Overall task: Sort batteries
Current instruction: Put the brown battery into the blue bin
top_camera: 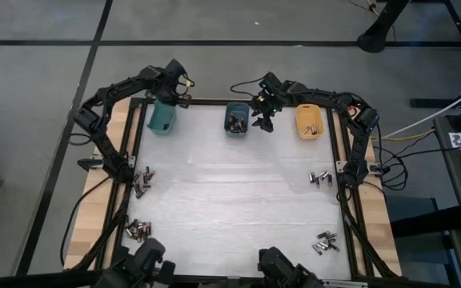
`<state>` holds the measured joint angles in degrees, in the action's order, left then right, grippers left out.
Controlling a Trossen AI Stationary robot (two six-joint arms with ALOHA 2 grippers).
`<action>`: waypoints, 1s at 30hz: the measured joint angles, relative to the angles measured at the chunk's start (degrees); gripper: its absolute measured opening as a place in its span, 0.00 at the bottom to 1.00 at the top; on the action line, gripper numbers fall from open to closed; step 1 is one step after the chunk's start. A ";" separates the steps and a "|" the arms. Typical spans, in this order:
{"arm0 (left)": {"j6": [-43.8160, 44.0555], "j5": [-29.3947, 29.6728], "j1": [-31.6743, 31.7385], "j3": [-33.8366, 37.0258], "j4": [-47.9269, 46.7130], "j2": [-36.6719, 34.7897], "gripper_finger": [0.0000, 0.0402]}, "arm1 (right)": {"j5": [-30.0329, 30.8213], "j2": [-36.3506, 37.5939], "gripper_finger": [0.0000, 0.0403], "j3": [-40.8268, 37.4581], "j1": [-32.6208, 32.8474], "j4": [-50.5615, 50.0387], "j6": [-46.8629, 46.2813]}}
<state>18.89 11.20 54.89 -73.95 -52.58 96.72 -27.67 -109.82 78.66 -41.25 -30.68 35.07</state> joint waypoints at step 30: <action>-0.48 4.29 -53.97 23.37 23.71 -31.30 0.00 | -14.40 5.75 0.58 0.05 30.91 9.21 -11.69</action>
<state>18.41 15.49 0.92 -50.58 -28.87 65.43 -42.07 -104.07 78.72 -10.34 -21.47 23.38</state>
